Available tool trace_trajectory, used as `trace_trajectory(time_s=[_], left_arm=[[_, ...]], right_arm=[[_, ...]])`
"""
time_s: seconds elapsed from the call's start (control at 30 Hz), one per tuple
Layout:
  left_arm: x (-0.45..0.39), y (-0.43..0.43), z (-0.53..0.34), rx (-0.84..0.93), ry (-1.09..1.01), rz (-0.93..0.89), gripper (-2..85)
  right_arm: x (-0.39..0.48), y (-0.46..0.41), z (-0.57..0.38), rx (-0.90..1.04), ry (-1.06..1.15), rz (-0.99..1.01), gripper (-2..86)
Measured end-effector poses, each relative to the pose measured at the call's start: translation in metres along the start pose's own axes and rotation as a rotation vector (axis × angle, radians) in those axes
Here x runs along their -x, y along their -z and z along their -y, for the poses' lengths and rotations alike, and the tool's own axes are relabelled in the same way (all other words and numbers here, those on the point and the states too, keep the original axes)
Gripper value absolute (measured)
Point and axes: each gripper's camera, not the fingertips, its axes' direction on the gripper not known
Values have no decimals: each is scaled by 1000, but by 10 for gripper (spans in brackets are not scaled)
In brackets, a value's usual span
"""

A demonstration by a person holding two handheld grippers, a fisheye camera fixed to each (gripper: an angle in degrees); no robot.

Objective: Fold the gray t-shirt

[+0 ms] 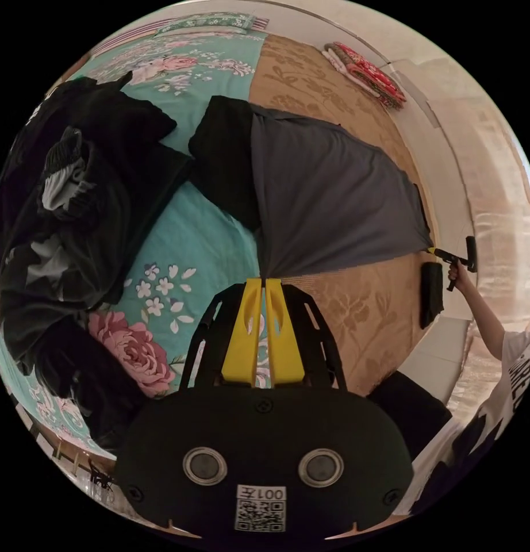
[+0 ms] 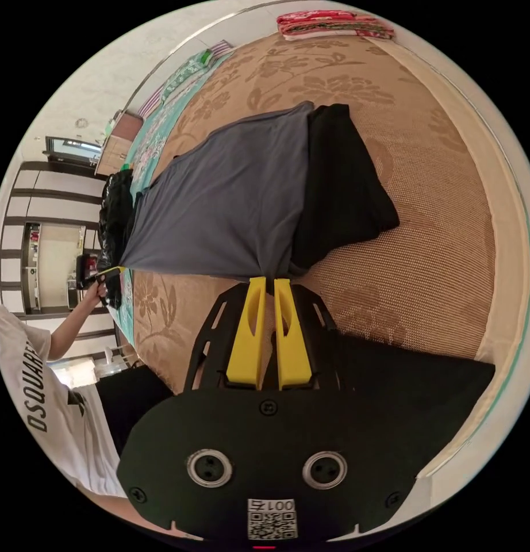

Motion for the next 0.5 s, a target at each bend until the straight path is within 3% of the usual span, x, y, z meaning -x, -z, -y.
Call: trace_trajectory(time_s=[0.23,0.37,0.5], left_arm=[[-82,-40,0,98,63,130,-8],[-152,-46,4,25,153,234,8],[-272,-71,39,-76,-6,190,17]], right_arm=[[-1,2,-3,171,137,-41,44],[-24,42,4,89,163,-107,91],[-66,83,50,-69,161,-162,116]])
